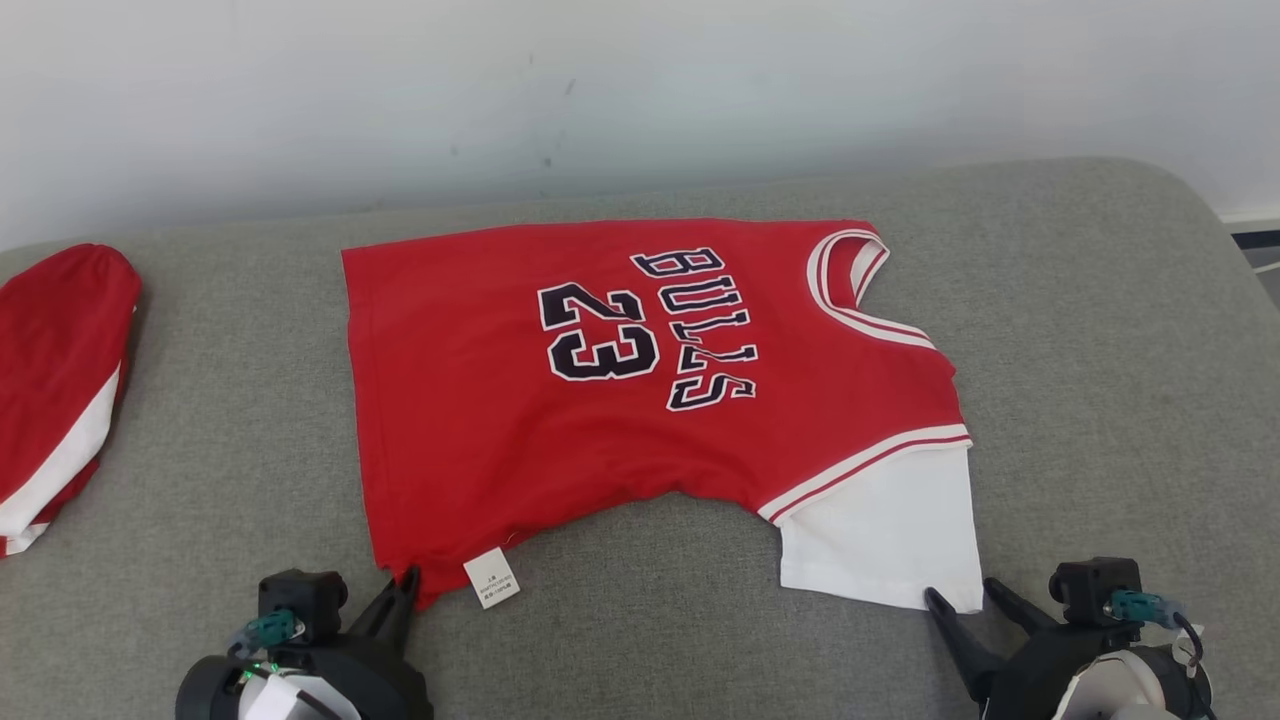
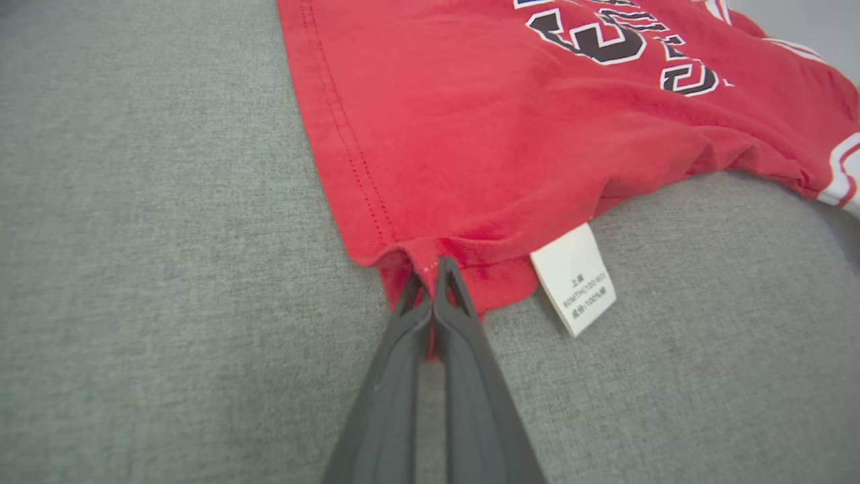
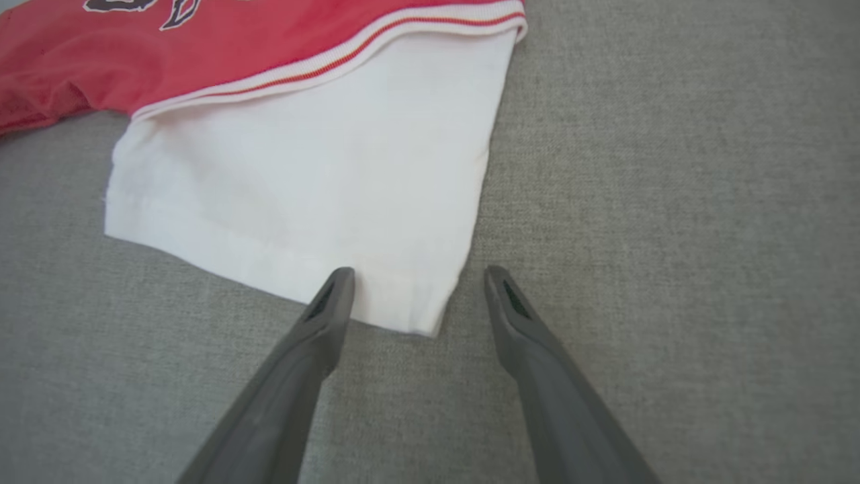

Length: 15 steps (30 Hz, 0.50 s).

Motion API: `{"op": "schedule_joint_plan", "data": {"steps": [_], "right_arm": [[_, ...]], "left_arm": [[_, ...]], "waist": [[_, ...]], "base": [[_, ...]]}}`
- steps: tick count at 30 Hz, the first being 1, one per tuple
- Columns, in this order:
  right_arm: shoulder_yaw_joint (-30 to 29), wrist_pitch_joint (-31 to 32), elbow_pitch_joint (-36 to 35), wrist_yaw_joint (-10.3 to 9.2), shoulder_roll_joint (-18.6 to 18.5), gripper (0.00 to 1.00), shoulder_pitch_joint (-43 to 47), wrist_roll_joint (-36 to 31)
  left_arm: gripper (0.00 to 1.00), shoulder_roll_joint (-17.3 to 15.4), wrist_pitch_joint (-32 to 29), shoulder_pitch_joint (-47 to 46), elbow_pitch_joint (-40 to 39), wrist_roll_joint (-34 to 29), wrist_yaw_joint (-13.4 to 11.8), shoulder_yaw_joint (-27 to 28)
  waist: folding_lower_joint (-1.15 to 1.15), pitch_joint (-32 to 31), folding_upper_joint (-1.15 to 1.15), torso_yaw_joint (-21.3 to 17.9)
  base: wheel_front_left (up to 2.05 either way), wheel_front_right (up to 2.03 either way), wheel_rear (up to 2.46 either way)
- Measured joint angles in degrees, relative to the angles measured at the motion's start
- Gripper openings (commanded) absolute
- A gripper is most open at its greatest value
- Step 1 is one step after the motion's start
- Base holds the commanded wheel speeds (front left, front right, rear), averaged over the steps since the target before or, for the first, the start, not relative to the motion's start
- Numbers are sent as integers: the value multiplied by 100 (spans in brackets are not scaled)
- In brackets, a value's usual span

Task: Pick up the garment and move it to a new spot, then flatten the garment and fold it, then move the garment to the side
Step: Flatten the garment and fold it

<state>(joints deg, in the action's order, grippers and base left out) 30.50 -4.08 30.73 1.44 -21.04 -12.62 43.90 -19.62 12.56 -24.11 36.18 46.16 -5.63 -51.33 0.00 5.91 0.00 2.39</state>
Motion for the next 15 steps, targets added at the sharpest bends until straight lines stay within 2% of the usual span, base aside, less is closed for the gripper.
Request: {"op": "schedule_joint_plan", "data": {"steps": [7, 8, 9, 10, 15], "right_arm": [[126, 371, -45, -148, -44, 100, -73, -109], [126, 371, -45, -148, -44, 85, -73, -109], [138, 426, -45, -153, -51, 16, -77, -109], [145, 471, -46, -153, -60, 0, -85, -109], [175, 697, -119, -171, -69, 0, -112, -104]], "left_arm": [[0, 112, -2, -24, 47, 0, -46, 15], [0, 112, -2, -24, 47, 0, -46, 15], [0, 126, -2, -25, 56, 0, -47, 19], [0, 140, -2, -29, 67, 0, -48, 19], [0, 179, -2, -94, 129, 0, -91, 38]], "waist": [[0, 69, 0, 11], [0, 69, 0, 11], [0, 77, 0, 14], [0, 84, 0, 18], [0, 107, 0, 35]], "base": [[0, 0, 0], [0, 0, 0], [0, 0, 0], [0, 0, 0], [0, 0, 0]]}}
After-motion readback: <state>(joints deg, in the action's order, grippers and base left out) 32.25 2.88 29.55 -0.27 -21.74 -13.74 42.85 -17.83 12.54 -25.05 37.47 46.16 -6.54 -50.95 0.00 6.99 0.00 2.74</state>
